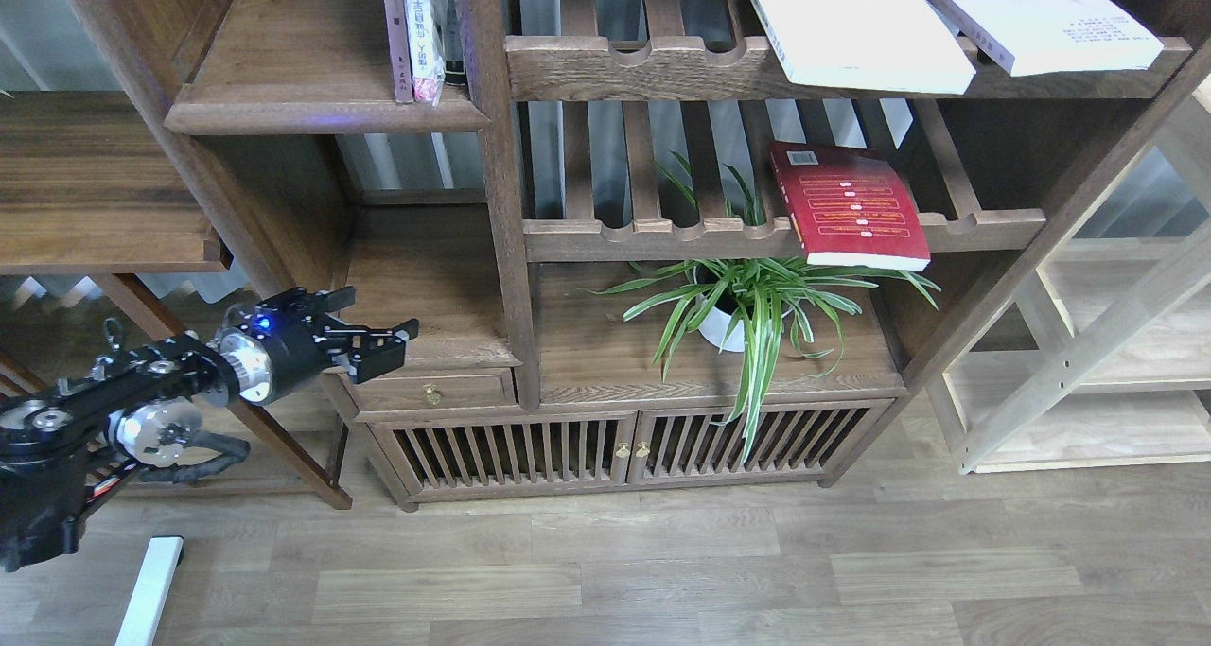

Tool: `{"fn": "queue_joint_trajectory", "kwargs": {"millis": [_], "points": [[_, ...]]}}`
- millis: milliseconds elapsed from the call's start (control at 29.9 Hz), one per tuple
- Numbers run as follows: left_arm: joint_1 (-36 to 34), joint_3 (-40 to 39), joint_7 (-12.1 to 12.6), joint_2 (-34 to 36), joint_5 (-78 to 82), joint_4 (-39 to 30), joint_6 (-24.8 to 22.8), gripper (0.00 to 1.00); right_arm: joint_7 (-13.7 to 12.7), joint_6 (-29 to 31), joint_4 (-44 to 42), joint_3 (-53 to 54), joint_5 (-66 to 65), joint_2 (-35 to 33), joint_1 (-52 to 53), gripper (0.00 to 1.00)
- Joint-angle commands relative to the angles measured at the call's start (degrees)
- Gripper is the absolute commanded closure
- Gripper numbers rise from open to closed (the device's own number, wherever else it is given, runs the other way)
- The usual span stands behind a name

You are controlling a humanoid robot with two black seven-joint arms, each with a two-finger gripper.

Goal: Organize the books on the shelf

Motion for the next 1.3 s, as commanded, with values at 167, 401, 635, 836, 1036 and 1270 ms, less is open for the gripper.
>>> {"fn": "queue_joint_trajectory", "kwargs": {"millis": [167, 401, 635, 836, 1036, 1270], "points": [[-0.4, -2.1, -0.2, 5.6, 2.1, -9.3, 3.1, 0.00, 0.0, -18.8, 27.3, 1.3, -12.1, -14.6, 3.3, 0.00], [0.2, -2.2, -0.5, 10.6, 6.5, -14.4, 3.9, 0.00, 0.0, -29.3, 38.9, 1.5, -14.9, -19.8, 4.6, 0.00], [0.2, -2.2, -0.5, 11.7, 9.3, -15.5, 4.4, 0.00, 0.0, -43.2, 41.8, 1.1, -25.7, -18.5, 4.6, 0.00], [0.2, -2.0, -0.5, 13.3, 10.1, -16.5, 4.9, 0.00, 0.0, -48.3, 46.2, 1.1, -29.4, -17.5, 4.9, 0.00], [0.2, -1.8, -0.5, 14.3, 11.7, -17.0, 4.8, 0.00, 0.0, -48.3, 49.3, 1.1, -34.0, -15.7, 5.1, 0.00], [0.1, -1.5, -0.6, 15.4, 11.9, -17.7, 4.7, 0.00, 0.0, -48.3, 50.6, 1.1, -38.0, -13.0, 7.5, 0.00]]}}
